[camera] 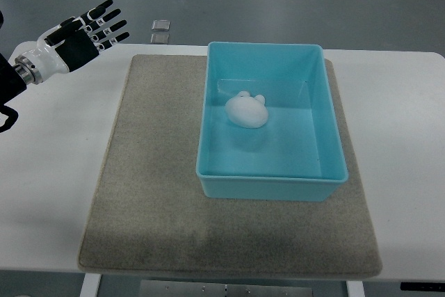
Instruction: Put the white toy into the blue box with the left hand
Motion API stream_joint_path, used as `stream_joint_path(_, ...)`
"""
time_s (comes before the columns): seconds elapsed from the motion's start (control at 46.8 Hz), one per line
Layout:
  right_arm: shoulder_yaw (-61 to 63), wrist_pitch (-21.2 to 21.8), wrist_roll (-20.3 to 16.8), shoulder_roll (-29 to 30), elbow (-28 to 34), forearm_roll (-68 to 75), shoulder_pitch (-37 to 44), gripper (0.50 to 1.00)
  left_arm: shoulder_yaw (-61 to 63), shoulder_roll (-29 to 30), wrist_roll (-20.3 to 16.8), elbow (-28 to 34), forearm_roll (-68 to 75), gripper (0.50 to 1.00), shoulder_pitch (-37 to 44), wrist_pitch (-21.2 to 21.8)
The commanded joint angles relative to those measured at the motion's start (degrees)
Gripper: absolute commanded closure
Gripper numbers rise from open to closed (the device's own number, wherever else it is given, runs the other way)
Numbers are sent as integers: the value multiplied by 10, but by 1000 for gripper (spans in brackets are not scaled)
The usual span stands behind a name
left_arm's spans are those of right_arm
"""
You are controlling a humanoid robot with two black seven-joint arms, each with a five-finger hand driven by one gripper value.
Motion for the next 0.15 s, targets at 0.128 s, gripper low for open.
stream_joint_path(0.128, -2, -7, 0, 0, -4, -1, 0, 564, 1, -1, 0, 0, 2, 504, 0, 0)
